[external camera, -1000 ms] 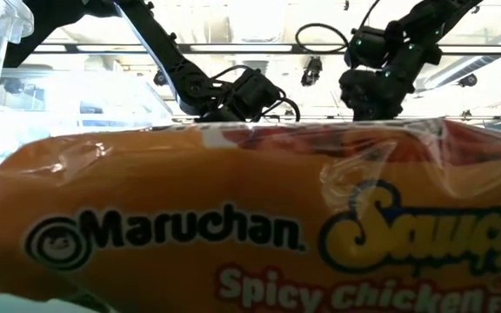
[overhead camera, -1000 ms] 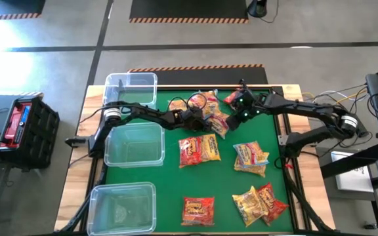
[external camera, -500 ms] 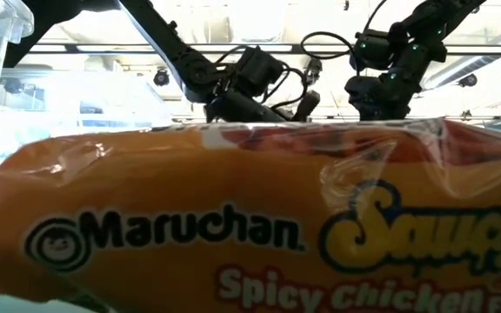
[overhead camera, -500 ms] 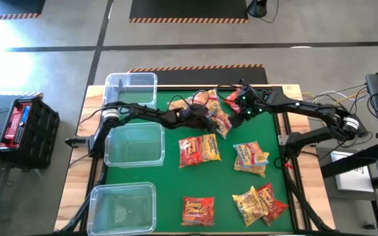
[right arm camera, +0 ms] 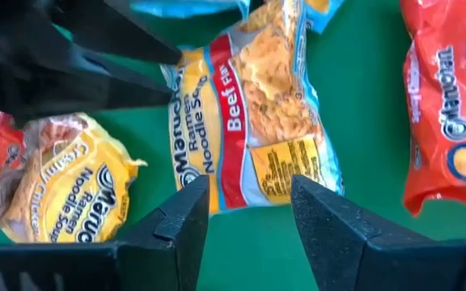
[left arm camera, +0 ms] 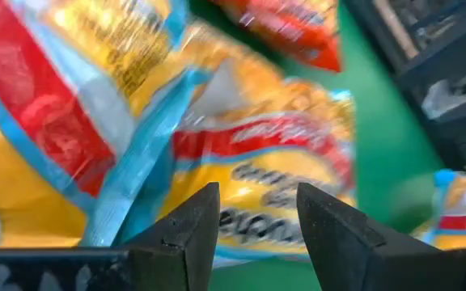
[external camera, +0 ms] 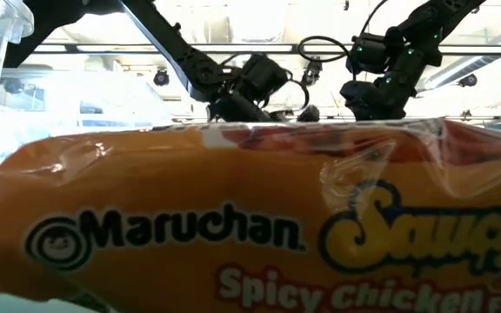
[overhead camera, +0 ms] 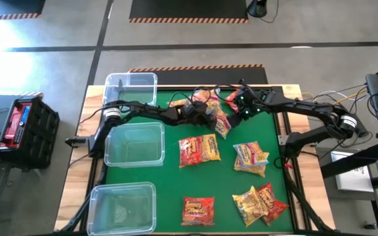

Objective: Sort Maruchan noodles
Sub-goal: Put the top right blue noodle pack into the middle transparent bin

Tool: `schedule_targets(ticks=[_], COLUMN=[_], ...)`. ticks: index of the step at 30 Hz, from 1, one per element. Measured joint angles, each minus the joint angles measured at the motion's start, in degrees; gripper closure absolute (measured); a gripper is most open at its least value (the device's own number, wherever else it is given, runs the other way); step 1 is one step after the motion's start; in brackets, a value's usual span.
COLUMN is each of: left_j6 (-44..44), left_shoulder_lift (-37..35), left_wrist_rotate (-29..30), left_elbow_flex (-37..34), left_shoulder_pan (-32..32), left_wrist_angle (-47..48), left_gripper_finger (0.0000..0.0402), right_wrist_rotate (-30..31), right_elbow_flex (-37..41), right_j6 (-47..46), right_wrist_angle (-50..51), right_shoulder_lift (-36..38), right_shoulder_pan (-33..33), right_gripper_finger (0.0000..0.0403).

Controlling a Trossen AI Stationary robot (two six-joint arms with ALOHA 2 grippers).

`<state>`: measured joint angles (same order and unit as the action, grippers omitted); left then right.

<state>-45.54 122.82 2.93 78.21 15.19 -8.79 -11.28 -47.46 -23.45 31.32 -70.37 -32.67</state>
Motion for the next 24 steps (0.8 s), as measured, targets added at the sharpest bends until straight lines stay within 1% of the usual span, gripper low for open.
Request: schedule_targets(ticks=[3, 8, 12, 16, 20, 24], left_j6=[-0.49, -2.01, -1.86, -1.21, -0.98, -0.98], left_shoulder_lift=[2.37, 6.00, 6.61, 6.57, 6.57, 6.57], left_wrist_rotate=[-0.08, -2.76, -3.76, -3.92, -3.94, -3.94], left_elbow_flex=[0.32, 2.41, 2.83, 2.63, 2.65, 2.62], left_shoulder_pan=[0.10, 0.16, 0.16, 0.12, 0.10, 0.10], left_wrist_angle=[-0.26, 0.89, 4.45, 5.44, 5.76, 5.91], left_gripper_finger=[0.0251, 0.0251, 0.0251, 0.0251, 0.0251, 0.0251], right_wrist_rotate=[-0.03, 0.05, 2.96, 3.36, -0.95, -1.35], right_elbow_flex=[0.00, 0.00, 0.00, 0.00, 0.00, 0.00], right_j6=[-0.89, -1.51, -1.45, -1.49, -1.52, -0.14], right_wrist_angle=[-0.99, -1.18, -1.17, -1.17, -1.18, -1.17], right_shoulder_lift=[-0.69, -1.46, -1.49, -1.61, -2.10, -2.21], right_shoulder_pan=[0.00, 0.00, -0.38, -2.13, -3.37, -4.34], right_gripper_finger=[0.0223, 0.0211, 0.0211, 0.0211, 0.0211, 0.0211])
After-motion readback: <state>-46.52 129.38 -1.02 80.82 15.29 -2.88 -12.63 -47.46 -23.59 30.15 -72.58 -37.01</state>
